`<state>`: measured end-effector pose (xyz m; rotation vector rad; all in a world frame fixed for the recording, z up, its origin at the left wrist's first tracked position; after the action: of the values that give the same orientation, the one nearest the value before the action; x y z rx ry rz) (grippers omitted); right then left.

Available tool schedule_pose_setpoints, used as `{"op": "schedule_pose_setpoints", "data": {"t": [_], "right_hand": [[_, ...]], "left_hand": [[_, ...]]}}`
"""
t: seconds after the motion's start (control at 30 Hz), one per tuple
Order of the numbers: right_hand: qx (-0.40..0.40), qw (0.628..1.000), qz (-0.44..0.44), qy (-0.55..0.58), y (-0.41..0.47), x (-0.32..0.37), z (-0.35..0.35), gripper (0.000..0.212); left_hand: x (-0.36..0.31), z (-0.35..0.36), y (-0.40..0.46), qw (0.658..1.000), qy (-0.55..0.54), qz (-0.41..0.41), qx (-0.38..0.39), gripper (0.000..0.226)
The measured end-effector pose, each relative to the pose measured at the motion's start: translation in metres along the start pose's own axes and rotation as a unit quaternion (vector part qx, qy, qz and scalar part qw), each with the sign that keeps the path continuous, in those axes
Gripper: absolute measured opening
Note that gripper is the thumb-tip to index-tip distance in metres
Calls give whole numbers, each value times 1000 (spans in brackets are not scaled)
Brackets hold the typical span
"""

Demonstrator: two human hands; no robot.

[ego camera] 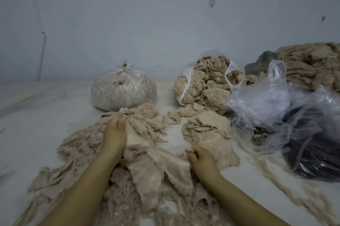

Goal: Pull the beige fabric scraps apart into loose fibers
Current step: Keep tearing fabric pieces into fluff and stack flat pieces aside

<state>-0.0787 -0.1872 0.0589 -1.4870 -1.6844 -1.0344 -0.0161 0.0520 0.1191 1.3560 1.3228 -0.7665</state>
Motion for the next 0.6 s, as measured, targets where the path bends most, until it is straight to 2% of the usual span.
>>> {"op": "schedule_pose_setpoints", "data": {"t": [0.07,0.1,0.2,0.27,0.3,0.33,0.37,0.4,0.43,0.5,0.6], "right_hand": [[95,991,-6,-97,-1,4,10,26],[123,987,-13,-104,-1,10,14,27],[93,995,-40,17,3,30,13,46],[87,994,-61,37,8,45,16,56],[89,992,-75,49,10,49,20,54],[72,991,-89,64,13,52,21,37],[46,990,-98,88,16,56,19,14],[17,988,-106,110,20,58,14,15],[-4,986,-107,131,22,57,10,26],[-18,983,-106,147,24,55,1,32],[-4,984,-88,158,23,53,1,36]], "left_hand": [[-9,9,-2,995,57,30,72,31],[-13,17,-5,992,64,37,105,32],[-22,35,-18,982,43,70,172,34],[-27,45,-26,969,-4,93,231,32],[-29,51,-30,957,-21,102,269,29],[-30,56,-33,948,-26,110,297,28],[-30,59,-35,945,-18,114,305,28],[-27,58,-33,949,-4,112,295,29],[-24,55,-31,956,14,104,274,32],[-17,44,-25,967,26,85,239,37],[-12,42,-25,958,-13,64,279,30]]}}
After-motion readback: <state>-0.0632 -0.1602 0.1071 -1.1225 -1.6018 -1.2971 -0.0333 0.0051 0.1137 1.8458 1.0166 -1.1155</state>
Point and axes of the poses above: each hand's wrist, its own y-axis towards the middle knuckle, its own z-axis out of the palm, x = y × z, the point moved 4 cm from there along y, towards the middle knuckle, and after that the axes turned 13 degrees about x, right-handed, at the moved point
